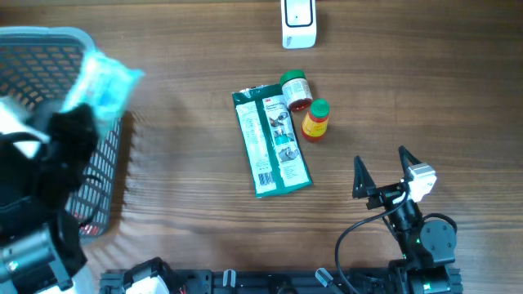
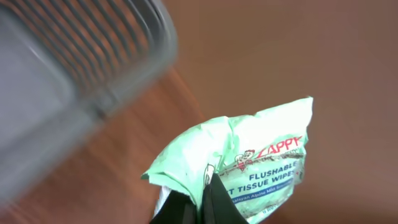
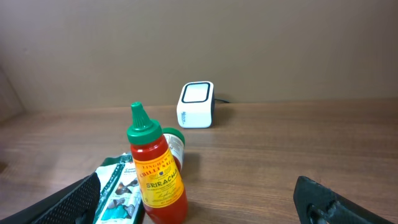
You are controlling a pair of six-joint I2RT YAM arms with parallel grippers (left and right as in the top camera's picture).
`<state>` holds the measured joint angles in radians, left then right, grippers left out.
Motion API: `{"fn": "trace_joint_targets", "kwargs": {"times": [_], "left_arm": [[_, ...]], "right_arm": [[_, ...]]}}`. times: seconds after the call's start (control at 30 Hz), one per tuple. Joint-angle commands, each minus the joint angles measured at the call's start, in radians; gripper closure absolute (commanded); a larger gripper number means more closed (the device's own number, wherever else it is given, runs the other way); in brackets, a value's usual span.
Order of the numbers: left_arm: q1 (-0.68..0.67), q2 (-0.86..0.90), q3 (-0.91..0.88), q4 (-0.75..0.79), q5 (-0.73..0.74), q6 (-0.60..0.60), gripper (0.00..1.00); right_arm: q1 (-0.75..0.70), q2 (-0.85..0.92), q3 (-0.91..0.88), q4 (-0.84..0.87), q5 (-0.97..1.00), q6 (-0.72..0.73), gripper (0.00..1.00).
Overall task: Scan the item barcode
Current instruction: 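Carry the wipes pack out and drop it right of the packet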
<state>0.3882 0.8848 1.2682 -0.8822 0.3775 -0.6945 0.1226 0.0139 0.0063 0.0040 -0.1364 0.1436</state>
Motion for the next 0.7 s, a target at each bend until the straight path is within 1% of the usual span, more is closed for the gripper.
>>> {"fn": "trace_joint_targets", "kwargs": {"times": [0.0,0.1,0.13,0.2,0.33,0.43,0.53,0.67], "left_arm": [[-0.223,0.039,-0.048,0.008,-0.034,-0.087,0.96],[-0.442,0.109,-0.106,0.039,-0.162,-0.13,0.96],[-0.519,0.148,-0.125,0.061,-0.174,-0.129,0.96],[-0.616,0.212,-0.147,0.093,-0.174,-0.129,0.96],[-0.833,0.427,-0.156,0.181,-0.174,-0.129,0.96],[-0.94,0.577,-0.156,0.263,-0.174,-0.129,0.96],[-1.011,0.694,-0.156,0.35,-0.173,-0.129,0.96],[-1.106,0.843,-0.156,0.52,-0.17,-0.129,0.96]], "right_arm": [[-0.001,-0.004,-0.001,0.003,0.01,-0.012,0.0],[-0.001,-0.004,-0.001,0.003,0.01,-0.012,0.0],[-0.001,-0.004,-0.001,0.003,0.01,-0.012,0.0],[-0.001,-0.004,-0.001,0.003,0.01,-0.012,0.0],[-0.001,-0.004,-0.001,0.003,0.01,-0.012,0.0],[-0.001,-0.004,-0.001,0.003,0.01,-0.012,0.0],[-0.001,-0.004,-0.001,0.003,0.01,-0.012,0.0],[-0.001,-0.004,-0.001,0.003,0.01,-0.012,0.0]]}}
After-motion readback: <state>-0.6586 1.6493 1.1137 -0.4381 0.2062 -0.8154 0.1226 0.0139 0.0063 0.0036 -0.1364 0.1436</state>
